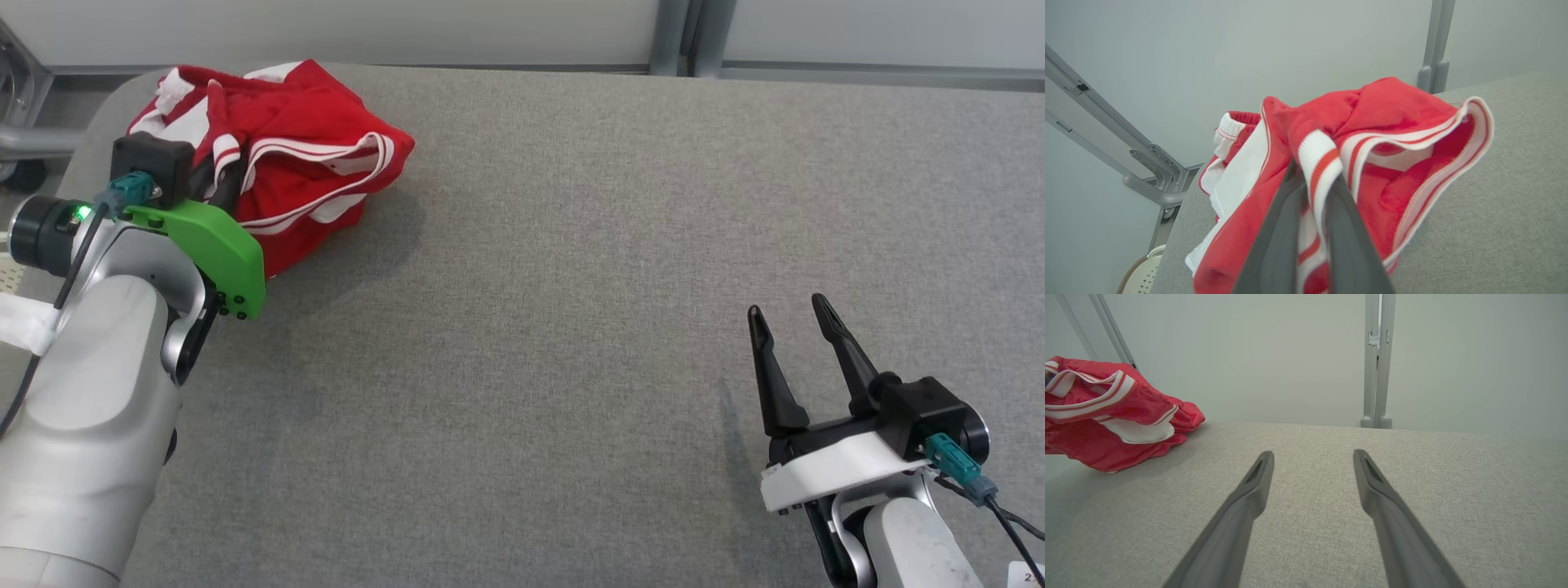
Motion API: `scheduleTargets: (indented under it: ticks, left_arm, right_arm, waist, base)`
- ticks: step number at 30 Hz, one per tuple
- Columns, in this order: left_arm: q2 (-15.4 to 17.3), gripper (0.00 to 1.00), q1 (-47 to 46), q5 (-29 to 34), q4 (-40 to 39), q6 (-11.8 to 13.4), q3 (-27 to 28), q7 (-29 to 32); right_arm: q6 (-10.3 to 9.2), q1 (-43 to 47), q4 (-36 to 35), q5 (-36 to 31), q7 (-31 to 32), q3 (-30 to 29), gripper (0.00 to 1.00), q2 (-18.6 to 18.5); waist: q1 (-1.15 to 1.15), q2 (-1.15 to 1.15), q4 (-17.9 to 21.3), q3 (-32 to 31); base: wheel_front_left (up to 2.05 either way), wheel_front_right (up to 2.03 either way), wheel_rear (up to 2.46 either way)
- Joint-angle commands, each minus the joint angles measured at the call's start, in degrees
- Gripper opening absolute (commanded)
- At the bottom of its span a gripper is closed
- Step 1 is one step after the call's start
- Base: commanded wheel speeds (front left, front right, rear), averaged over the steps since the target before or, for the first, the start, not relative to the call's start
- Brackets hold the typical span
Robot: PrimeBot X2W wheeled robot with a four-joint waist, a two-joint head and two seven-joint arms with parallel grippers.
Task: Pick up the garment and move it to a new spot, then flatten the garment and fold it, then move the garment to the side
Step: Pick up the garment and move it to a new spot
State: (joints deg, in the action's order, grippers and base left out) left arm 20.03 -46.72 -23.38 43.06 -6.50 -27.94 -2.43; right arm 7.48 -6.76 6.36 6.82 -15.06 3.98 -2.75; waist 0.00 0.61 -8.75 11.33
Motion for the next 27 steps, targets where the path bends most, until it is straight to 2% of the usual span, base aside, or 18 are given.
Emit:
scheduleTargets:
  ticks: [1, 9, 17, 21, 27]
  left_arm:
    - [0.8, 0.0, -1.3, 0.5, -2.0, 0.8, 0.3, -0.1]
    - [2.5, 0.0, -3.0, 0.9, -11.3, 2.9, 0.6, 1.6]
    - [3.4, 0.0, -4.4, 1.6, -21.5, 5.6, 0.9, 4.4]
    - [2.9, 0.0, -4.6, 1.9, -24.9, 6.7, 0.5, 5.7]
    - [1.0, 0.0, -0.8, 1.0, -25.9, 6.9, -2.1, 7.9]
  right_arm:
    - [0.03, 1.5, 0.2, 0.5, -0.2, -0.4, 1.0, -0.2]
    - [0.03, 3.7, 0.4, 1.3, -0.2, -1.0, 1.0, -0.3]
    - [0.03, 4.6, 0.5, 1.6, -0.2, -1.1, 1.0, -0.2]
    - [0.03, 4.9, 0.5, 1.4, -0.2, -1.2, 1.0, -0.2]
    - [0.03, 4.9, 0.3, 1.4, -0.2, -1.4, 1.0, -0.2]
  waist:
    - [0.0, -0.61, 0.1, -3.7]
    - [0.0, -0.61, 1.6, -7.1]
    - [0.0, -0.61, 5.3, -8.9]
    - [0.0, -0.61, 7.7, -9.1]
    - [0.0, -0.61, 11.6, -8.4]
  base:
    - [0.0, 0.0, 0.0]
    - [0.0, 0.0, 0.0]
    - [0.0, 0.0, 0.0]
    - [0.0, 0.0, 0.0]
    - [0.0, 0.0, 0.0]
